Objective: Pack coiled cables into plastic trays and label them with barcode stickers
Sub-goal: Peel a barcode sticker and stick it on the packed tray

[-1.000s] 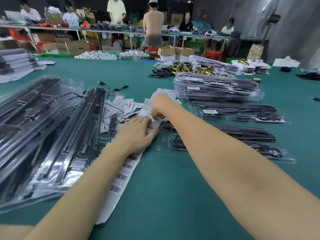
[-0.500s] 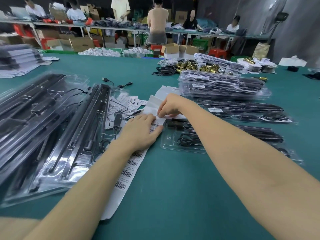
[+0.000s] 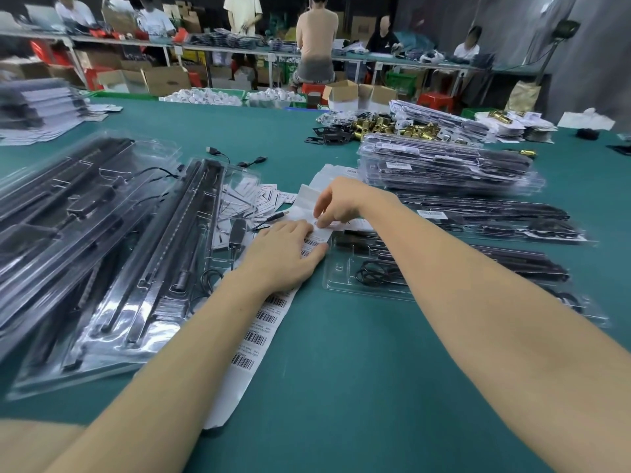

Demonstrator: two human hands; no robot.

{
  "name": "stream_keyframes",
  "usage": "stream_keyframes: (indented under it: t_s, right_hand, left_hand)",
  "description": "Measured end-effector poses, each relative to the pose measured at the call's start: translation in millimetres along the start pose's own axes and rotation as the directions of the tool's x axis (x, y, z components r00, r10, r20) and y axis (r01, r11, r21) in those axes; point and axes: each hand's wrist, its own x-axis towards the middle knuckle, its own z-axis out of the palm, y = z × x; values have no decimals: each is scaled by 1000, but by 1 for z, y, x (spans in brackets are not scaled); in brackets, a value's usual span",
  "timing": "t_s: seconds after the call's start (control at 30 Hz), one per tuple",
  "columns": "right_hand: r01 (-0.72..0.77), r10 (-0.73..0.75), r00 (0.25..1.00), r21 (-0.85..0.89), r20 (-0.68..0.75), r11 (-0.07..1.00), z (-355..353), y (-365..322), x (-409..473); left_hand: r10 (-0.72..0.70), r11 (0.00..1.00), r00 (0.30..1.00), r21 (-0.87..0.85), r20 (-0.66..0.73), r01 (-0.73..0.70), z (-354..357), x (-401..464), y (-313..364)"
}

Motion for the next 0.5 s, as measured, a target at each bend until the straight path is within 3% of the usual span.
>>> stream_keyframes:
  t_s: [0.5]
  right_hand:
    - [3,-3,1000,23,14,1000,1,4,-2]
  left_hand:
    - [-12,1000,1000,-4,10,12,-2,-1,1]
